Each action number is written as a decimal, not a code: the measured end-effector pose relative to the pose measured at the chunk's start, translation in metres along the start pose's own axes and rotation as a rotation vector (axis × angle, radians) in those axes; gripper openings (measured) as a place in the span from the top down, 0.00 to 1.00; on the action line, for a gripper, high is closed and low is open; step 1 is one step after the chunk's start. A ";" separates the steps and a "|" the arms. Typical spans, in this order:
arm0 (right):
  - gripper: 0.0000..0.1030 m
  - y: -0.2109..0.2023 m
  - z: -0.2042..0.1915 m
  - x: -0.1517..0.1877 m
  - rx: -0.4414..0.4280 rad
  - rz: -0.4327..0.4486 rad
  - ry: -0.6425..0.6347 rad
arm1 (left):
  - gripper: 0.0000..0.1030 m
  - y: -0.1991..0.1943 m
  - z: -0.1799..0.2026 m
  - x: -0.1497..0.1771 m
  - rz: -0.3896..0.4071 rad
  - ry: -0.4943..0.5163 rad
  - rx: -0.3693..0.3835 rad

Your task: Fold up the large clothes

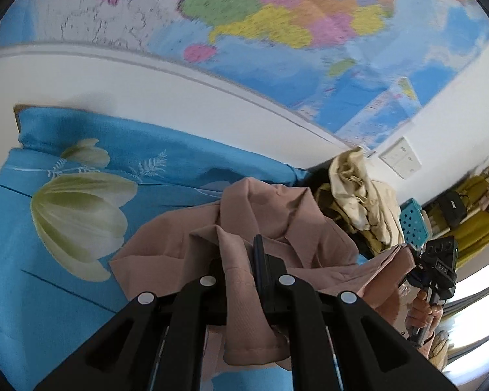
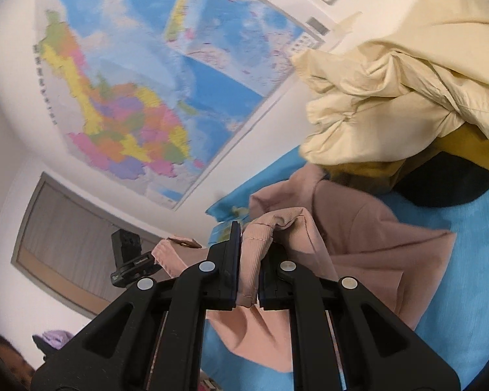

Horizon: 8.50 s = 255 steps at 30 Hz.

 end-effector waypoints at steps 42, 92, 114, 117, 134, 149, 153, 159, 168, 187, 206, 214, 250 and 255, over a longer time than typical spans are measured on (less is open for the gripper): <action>0.97 0.165 -0.019 0.018 0.517 -0.083 -0.589 | 0.27 0.061 -0.002 0.010 0.034 0.309 -0.255; 0.32 -0.023 0.023 0.107 0.653 -0.038 -0.605 | 0.21 0.001 -0.001 0.107 0.108 0.389 -0.335; 0.96 -0.012 0.126 0.038 0.635 -0.005 -0.198 | 0.95 0.091 -0.058 0.048 -0.035 0.267 -0.454; 0.95 -0.012 0.115 0.036 0.639 0.003 -0.229 | 0.77 0.073 -0.059 0.050 0.000 0.246 -0.415; 0.91 0.002 0.112 0.025 0.606 -0.009 -0.262 | 0.39 0.068 -0.034 0.110 -0.055 0.483 -0.434; 0.93 0.003 0.099 0.007 0.578 0.035 -0.279 | 0.94 0.063 -0.045 0.095 -0.011 0.434 -0.517; 0.93 0.009 0.097 -0.005 0.547 0.051 -0.256 | 0.95 0.062 -0.052 0.086 0.008 0.393 -0.537; 0.72 0.023 0.123 0.004 0.624 -0.026 -0.234 | 0.95 0.071 -0.072 0.083 -0.014 0.337 -0.551; 0.24 -0.034 0.102 0.037 0.535 -0.003 -0.261 | 0.50 0.022 -0.076 0.103 0.071 0.265 -0.452; 0.95 -0.056 0.080 0.127 0.484 -0.098 -0.352 | 0.93 -0.012 -0.076 0.175 0.088 0.173 -0.170; 0.27 -0.110 0.089 0.159 0.342 -0.017 -0.013 | 0.45 -0.040 -0.084 0.218 0.102 0.026 -0.157; 0.27 -0.067 0.075 0.197 0.255 -0.132 0.018 | 0.40 -0.013 -0.032 0.247 -0.006 0.079 0.022; 0.19 0.005 0.067 0.161 0.313 0.015 0.006 | 0.07 0.054 -0.004 0.192 0.039 -0.182 0.141; 0.19 0.010 0.066 0.154 0.315 0.024 0.002 | 0.07 0.058 -0.002 0.188 0.037 -0.182 0.099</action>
Point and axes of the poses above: each gripper's, at about its wrist camera, not at the fingertips, and y roughly the way its jaws point, z to its right, x to its underside, the point moved 7 cm from there along y, roughly the way its jaws point, and after that the axes turned 3 degrees about y, right-handed, at the moved point
